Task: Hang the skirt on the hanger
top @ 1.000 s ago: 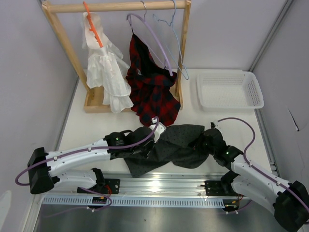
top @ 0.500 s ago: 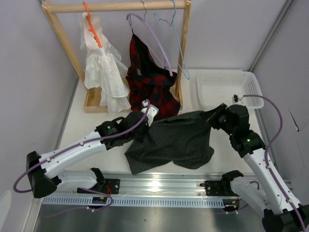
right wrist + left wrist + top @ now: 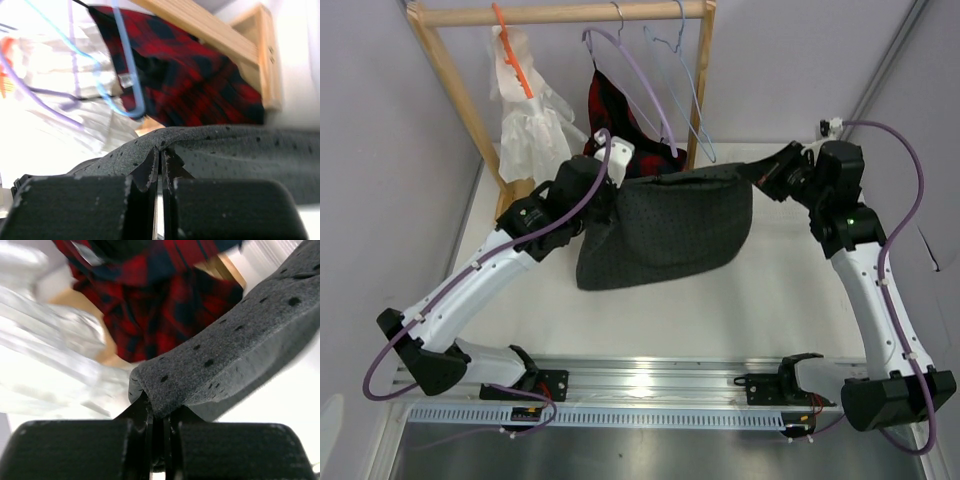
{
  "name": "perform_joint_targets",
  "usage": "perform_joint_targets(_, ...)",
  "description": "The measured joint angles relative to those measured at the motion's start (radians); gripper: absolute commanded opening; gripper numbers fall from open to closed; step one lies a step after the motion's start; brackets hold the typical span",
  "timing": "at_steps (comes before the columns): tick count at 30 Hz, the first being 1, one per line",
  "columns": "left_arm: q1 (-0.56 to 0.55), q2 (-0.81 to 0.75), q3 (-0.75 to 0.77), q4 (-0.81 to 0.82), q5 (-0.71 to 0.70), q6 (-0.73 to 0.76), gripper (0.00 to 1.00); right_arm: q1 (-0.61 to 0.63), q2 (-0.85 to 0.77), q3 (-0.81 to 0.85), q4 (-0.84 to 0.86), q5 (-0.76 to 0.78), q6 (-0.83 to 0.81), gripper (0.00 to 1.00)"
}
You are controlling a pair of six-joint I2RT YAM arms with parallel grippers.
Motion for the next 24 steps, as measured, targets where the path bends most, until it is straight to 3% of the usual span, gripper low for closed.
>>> perform_joint_targets(6, 0.026, 0.025, 0.121, -0.002, -0.014, 0.062, 0.0, -0.019, 0.04, 0.114, 0.003, -0.035, -0.01, 0.0)
perform_joint_targets(11, 0.027, -0.005, 0.103, -0.01, 0.042, 0.057, 0.0, -0.02, -0.021, 0.054, 0.01, -0.046, -0.01, 0.0)
perform_joint_targets(21, 0.018, -0.18, -0.465, 0.022, 0.335, -0.146, 0.04, -0.024, -0.393, -0.474, -0.076, -0.07, 0.014, 0.0)
perform_joint_targets(24, 0.012, -0.209, -0.575, 0.035, 0.416, -0.202, 0.05, -0.023, -0.475, -0.589, -0.132, -0.08, 0.024, 0.0)
